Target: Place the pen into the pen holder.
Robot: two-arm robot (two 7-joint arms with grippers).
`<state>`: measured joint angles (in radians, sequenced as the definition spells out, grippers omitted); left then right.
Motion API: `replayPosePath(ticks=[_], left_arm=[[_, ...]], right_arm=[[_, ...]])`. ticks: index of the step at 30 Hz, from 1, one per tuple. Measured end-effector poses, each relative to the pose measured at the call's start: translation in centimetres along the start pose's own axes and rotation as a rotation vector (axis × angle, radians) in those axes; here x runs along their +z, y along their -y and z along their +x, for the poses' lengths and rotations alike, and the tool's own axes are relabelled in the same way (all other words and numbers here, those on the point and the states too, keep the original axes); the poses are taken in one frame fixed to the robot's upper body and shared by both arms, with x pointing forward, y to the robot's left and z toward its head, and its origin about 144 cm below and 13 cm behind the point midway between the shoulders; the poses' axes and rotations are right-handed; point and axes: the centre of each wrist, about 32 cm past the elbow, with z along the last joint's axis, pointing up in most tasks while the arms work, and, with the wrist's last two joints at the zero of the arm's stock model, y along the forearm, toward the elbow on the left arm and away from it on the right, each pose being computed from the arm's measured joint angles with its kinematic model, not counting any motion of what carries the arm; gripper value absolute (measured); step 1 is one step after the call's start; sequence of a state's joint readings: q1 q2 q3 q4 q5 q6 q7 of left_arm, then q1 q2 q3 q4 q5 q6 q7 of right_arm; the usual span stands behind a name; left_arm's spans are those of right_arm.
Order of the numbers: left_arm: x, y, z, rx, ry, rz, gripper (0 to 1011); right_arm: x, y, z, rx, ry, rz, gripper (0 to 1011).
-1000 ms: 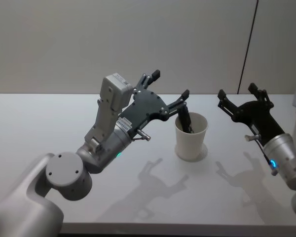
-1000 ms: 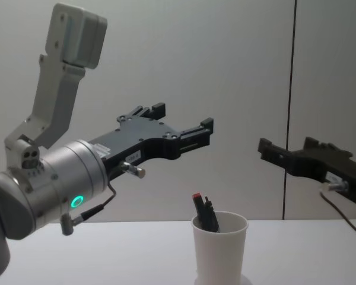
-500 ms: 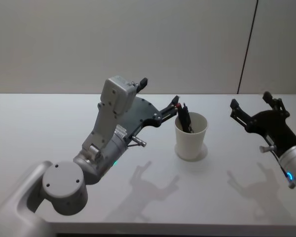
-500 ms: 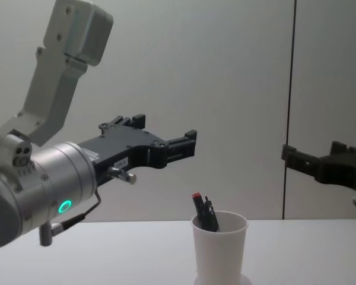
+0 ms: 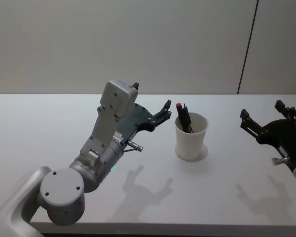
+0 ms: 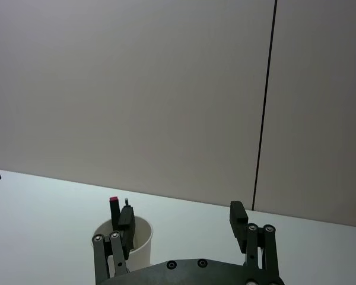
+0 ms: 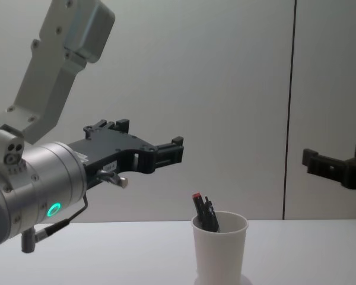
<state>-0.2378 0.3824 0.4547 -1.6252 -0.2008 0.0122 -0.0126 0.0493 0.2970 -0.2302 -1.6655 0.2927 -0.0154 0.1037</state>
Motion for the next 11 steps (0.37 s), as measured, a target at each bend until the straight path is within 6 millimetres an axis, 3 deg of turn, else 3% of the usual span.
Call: replayPosePath(ticks=[11], left_arm=[[0.0,0.0,0.0,0.001,0.000,0.001,1000]], right_arm=[[1.1,1.8,-0.4,-0.009,0.026,-0.026,1001]])
